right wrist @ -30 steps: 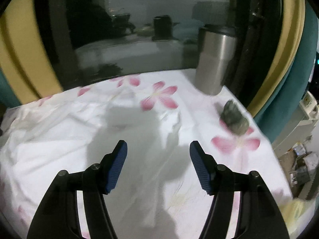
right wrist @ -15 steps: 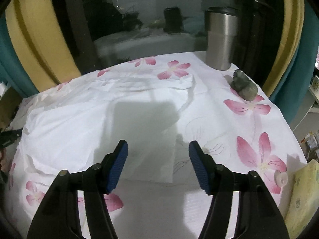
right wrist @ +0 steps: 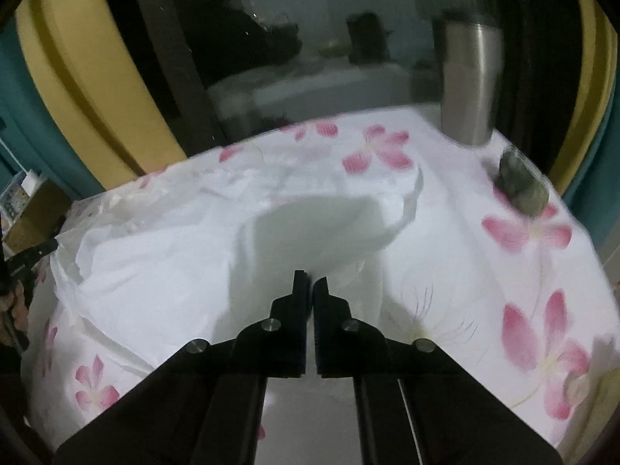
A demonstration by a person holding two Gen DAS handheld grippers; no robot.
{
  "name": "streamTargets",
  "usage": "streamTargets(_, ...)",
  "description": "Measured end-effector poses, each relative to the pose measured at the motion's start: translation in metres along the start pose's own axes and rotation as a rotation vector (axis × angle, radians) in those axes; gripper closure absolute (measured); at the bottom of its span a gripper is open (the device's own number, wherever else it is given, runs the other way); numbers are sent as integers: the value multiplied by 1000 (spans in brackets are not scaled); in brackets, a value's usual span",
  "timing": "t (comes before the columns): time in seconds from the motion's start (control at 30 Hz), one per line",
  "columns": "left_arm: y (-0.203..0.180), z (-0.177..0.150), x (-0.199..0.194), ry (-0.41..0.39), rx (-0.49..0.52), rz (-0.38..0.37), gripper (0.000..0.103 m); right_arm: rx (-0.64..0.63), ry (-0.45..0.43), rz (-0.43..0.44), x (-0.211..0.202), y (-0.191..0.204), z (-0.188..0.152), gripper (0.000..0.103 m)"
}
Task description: Fold large clothes
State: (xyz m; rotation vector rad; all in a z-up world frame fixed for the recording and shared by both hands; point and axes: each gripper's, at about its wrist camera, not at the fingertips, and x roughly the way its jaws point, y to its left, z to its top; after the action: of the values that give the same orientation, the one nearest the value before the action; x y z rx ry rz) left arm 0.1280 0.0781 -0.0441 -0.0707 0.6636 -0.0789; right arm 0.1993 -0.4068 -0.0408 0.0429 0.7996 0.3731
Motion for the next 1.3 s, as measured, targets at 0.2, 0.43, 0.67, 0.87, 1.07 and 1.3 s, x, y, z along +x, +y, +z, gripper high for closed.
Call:
streamTargets(0.2, 8, 32, 1, -81, -8, 35, 101, -36, -62, 21, -7, 8, 36, 101)
streamTargets(0.43, 28, 69, 14, -150, -23, 105, 101, -66, -89, 21, 7, 5, 83, 101)
streamTargets(0.67, 52, 90, 45, -155, -56, 150, 101, -12, -64, 84, 34, -7, 106, 101)
streamTargets(0.87, 65, 93, 82, -129, -67, 187, 101, -17, 37, 61, 64, -10, 98, 100)
streamTargets(1.07, 87, 89, 114, -81, -126, 243, 101, 10, 96, -39, 78, -29, 85, 43)
streamTargets(1.3, 102, 81, 118, -54, -160, 277, 101, -18, 80, -61, 67, -41, 91, 34)
